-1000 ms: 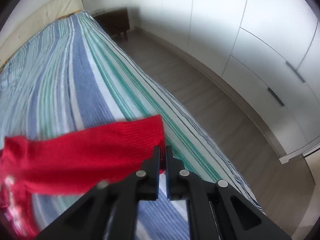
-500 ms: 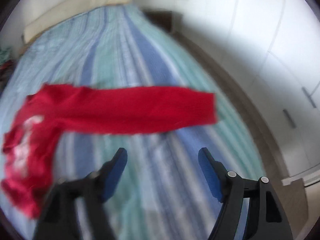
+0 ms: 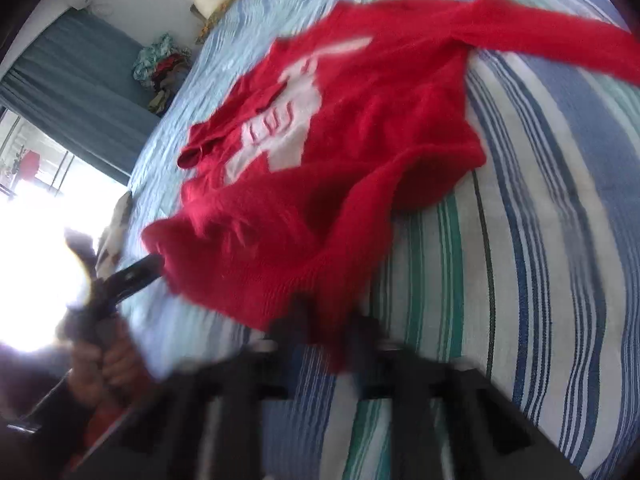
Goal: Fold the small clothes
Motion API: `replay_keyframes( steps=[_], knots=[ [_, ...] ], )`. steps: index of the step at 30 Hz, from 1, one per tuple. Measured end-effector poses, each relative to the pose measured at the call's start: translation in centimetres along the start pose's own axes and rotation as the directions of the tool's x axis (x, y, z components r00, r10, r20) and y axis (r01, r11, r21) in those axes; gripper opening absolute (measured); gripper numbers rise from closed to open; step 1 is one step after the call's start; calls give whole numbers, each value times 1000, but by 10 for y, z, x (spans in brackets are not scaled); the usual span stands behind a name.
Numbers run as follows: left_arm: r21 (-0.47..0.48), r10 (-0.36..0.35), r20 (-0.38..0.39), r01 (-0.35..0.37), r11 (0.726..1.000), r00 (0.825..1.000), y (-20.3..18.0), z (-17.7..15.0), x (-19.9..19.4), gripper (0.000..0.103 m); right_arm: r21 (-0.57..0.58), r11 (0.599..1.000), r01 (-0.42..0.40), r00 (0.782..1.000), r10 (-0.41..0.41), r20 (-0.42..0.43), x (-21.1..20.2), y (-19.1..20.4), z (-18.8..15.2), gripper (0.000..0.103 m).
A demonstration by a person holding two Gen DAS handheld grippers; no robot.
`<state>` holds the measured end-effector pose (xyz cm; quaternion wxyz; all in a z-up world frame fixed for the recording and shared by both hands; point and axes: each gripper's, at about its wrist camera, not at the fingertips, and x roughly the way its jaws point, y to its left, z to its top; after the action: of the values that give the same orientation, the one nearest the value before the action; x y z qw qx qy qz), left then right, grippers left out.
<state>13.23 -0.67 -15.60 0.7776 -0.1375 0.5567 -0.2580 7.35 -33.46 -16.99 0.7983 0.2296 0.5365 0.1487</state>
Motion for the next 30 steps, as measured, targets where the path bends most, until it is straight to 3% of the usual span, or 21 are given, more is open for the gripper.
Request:
replay_keyframes(
  steps=[1, 3, 7, 10, 12, 16, 18, 22, 30],
  knots=[
    [29, 31, -3, -31, 999, 1000, -5, -2, -3, 7, 18, 1000, 18, 1000, -18, -7, 1, 2, -5, 4],
    [54, -8, 26, 6, 999, 1000, -11, -7, -24, 7, 54, 998, -16, 1000, 16, -6, -14, -2, -7, 4],
    [100, -77, -22, 79, 992, 997, -23, -17, -72, 6, 117, 985, -128, 992, 129, -6, -61, -4, -11, 4],
    [118, -41, -100, 53, 992, 994, -29, -24, -83, 6, 140, 974, -181, 980, 190, -57, -85, -5, -15, 4],
    [113, 4, -160, 14, 993, 987, -26, -31, -74, 6, 169, 971, -168, 976, 188, -111, -85, -10, -21, 4],
    [124, 151, -251, -123, 985, 956, -11, -51, -36, 4, 133, 991, 17, 972, 15, -236, -59, -24, -38, 4],
    [106, 163, -257, -140, 985, 953, -5, -58, -31, 4, 100, 988, 118, 960, -88, -267, -47, -30, -42, 4],
    [76, 163, -231, -149, 986, 959, -2, -59, -38, 3, 100, 981, 168, 954, -137, -265, -39, -33, -45, 4],
    [39, 203, -213, -199, 979, 956, -1, -71, -30, 3, 3, 966, 258, 934, -249, -256, -23, -11, -49, 4]
  ],
)
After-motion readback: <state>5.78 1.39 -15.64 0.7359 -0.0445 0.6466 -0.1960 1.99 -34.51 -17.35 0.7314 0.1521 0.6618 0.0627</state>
